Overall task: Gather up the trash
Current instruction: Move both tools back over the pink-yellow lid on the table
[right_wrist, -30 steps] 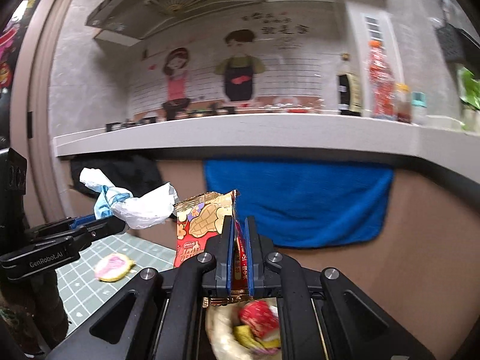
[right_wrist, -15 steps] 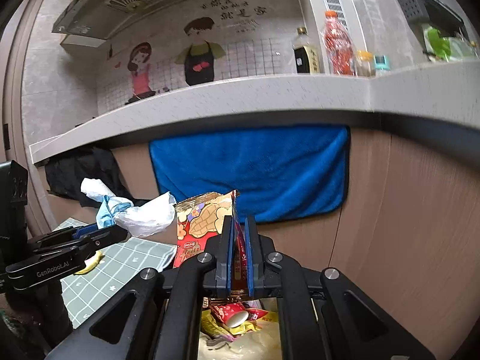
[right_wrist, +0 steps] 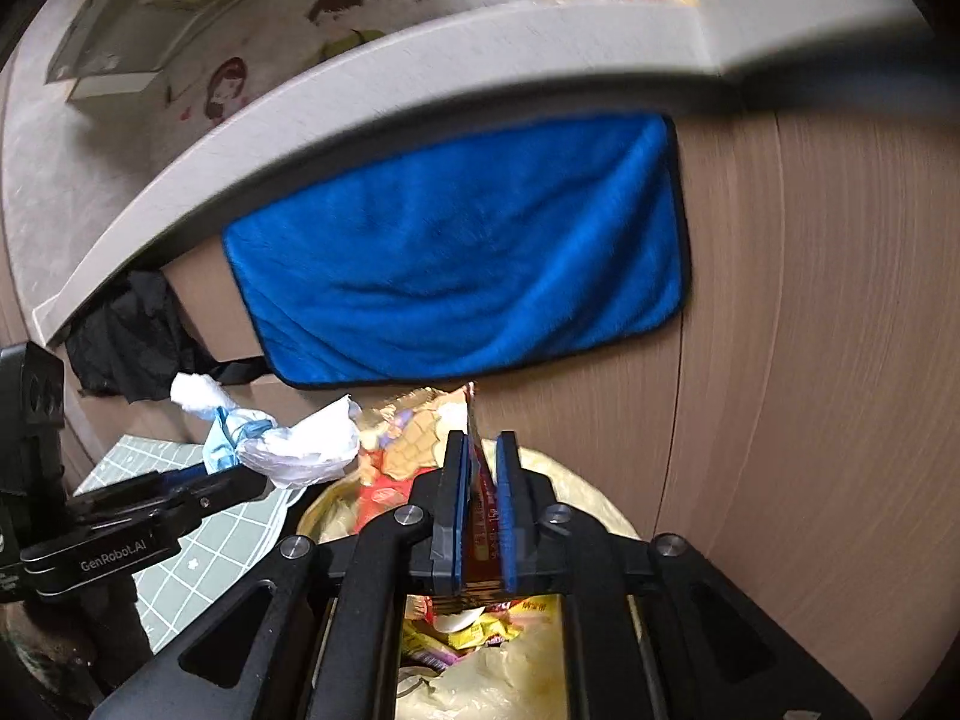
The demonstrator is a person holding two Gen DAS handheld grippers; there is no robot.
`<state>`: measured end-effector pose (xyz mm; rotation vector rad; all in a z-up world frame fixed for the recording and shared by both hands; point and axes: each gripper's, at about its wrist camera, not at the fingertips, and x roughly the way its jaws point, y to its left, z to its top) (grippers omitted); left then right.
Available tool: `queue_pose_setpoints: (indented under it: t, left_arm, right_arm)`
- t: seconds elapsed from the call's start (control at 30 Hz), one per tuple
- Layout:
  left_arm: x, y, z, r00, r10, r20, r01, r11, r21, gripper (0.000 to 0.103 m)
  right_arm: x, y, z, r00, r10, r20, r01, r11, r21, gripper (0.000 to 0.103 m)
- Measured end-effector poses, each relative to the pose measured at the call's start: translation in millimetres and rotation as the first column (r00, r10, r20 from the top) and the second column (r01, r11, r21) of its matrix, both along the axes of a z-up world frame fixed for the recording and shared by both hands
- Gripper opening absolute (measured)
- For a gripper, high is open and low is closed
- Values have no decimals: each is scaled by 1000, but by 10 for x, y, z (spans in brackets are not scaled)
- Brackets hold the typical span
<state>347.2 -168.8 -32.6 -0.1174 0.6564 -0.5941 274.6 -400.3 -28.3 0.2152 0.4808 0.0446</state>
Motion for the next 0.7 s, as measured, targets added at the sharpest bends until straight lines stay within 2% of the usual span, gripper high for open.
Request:
queue_pose_setpoints:
  t: [0.03, 0.07, 0.1, 0.13, 0.27, 0.37, 0.57, 0.7]
  left_arm:
    - [34, -19, -46, 1000, -25, -13, 25, 1000, -13, 37]
    - [64, -41, -93, 998, -51, -26, 50, 998, -22, 46]
    - [97, -57, -145, 997, -69, -42, 68, 997, -25, 55]
    - [125, -79, -195, 994, -84, -65, 82, 996, -31, 56]
    - [235, -74, -343, 984, -99, -150, 93, 994, -52, 57]
    - [232, 94, -322, 984, -68, -167, 56, 995, -81, 58]
    - [35, 725, -40, 996, 37, -82, -42, 998, -49, 58]
    - [-116, 1313, 64, 989, 141, -35, -142, 990, -16, 59]
  right_arm:
    - [20, -22, -37, 1000, -4, -7, 4, 1000, 10, 12]
    - [44, -48, -97, 1000, -10, -21, 11, 1000, 23, 22]
    - [66, -65, -139, 999, -9, -32, 10, 999, 32, 37]
    - [91, -81, -173, 999, -7, -43, 9, 999, 45, 41]
    - [121, -127, -271, 998, -15, -58, 20, 996, 89, 42]
    - [96, -133, -262, 998, -21, -51, 27, 994, 103, 42]
    - [35, -38, -195, 999, 2, -36, 2, 992, 125, 43]
    - [24, 136, -135, 998, 57, -21, -53, 986, 160, 43]
